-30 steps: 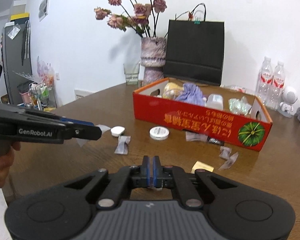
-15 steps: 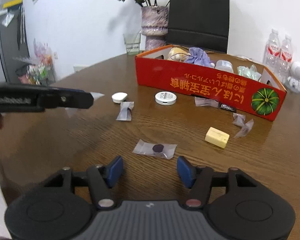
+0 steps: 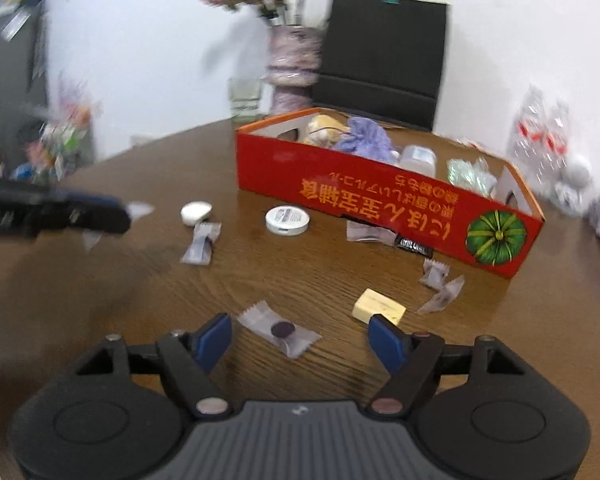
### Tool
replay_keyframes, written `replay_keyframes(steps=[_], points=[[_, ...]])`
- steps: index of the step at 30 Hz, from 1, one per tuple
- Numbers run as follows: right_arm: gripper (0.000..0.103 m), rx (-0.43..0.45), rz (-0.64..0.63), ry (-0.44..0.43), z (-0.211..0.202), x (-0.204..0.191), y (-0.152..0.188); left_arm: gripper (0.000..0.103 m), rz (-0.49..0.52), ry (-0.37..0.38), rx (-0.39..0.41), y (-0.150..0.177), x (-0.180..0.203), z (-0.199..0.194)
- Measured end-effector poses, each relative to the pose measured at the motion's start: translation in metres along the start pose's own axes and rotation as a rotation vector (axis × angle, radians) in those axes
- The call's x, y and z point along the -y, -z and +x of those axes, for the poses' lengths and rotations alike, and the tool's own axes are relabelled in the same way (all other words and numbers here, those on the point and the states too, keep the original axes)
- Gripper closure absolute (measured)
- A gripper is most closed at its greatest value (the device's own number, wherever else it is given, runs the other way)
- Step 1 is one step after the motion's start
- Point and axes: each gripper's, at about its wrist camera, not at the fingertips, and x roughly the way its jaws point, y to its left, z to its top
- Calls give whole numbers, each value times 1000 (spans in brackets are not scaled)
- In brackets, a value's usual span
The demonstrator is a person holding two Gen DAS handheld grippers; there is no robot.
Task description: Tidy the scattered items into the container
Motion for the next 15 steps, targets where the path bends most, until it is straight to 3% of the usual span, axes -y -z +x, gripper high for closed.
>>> replay_keyframes(steps=[3,7,11,15], points=[[54,-27,-92,-29,9,-5,-5,84,-10,4,-12,3,0,4],[56,-39,-159,-95,21,-4,-18,84,-25,-17,-22,8,-3,1],[71,-75,-63,-172,23,15,-19,84,-43,-46,-16,10,-8,-5],[83,-40,21,-153,11,23,-3,84,-45,-38,-28,7,-7,2]])
